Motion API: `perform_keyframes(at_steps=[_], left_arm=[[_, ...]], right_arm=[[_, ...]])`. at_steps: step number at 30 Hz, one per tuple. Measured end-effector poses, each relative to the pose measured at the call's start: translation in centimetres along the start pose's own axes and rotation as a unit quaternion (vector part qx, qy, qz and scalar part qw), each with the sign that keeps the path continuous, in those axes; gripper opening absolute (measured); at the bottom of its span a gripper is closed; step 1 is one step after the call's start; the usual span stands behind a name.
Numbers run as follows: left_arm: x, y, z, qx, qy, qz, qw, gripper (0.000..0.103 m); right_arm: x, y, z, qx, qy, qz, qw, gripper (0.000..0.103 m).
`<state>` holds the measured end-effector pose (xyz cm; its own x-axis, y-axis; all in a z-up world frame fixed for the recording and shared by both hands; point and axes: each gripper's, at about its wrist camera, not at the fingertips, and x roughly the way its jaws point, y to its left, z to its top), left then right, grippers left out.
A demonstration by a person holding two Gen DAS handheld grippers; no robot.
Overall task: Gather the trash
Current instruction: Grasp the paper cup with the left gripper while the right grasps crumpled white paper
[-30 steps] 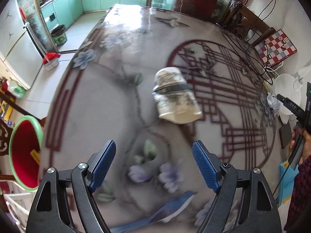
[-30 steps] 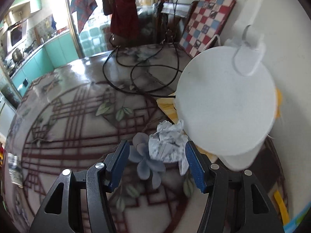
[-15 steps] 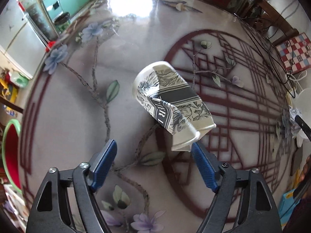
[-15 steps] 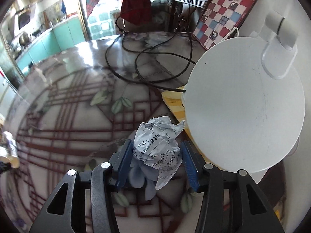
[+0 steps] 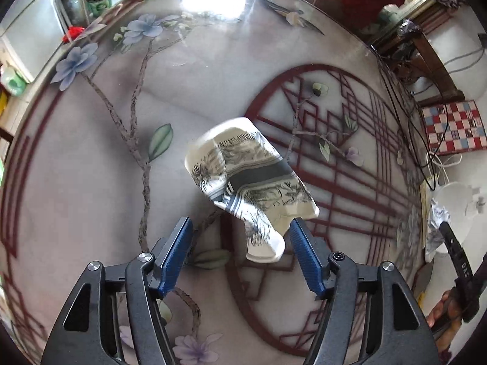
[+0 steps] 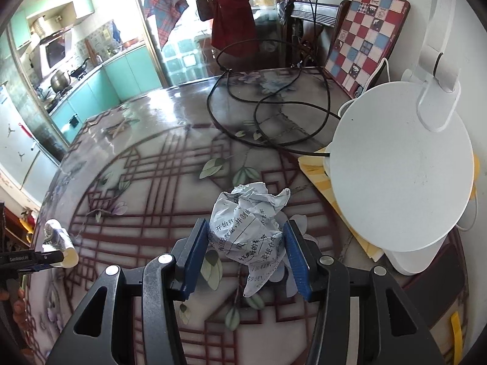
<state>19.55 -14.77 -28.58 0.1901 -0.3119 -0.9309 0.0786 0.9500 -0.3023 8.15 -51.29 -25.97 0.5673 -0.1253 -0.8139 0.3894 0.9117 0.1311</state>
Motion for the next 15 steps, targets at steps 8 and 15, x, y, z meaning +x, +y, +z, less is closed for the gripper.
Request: perform_keyframes(at_steps=[8,15], left_arm=[[-1.6,-0.6,-0.1,0.036,-0.025,0.021,0.9988,0.019],[-8.9,-1.6,-3.0,0.112,-0.116,0.066,0.9847,0.019]], right_arm=[[-2.3,1.3,-0.1,0.008,-0.022,0.018,1.0,0.048],[-7.5,5.4,-0.6,-0.01,-0.063,0.047,0.997,0.049]])
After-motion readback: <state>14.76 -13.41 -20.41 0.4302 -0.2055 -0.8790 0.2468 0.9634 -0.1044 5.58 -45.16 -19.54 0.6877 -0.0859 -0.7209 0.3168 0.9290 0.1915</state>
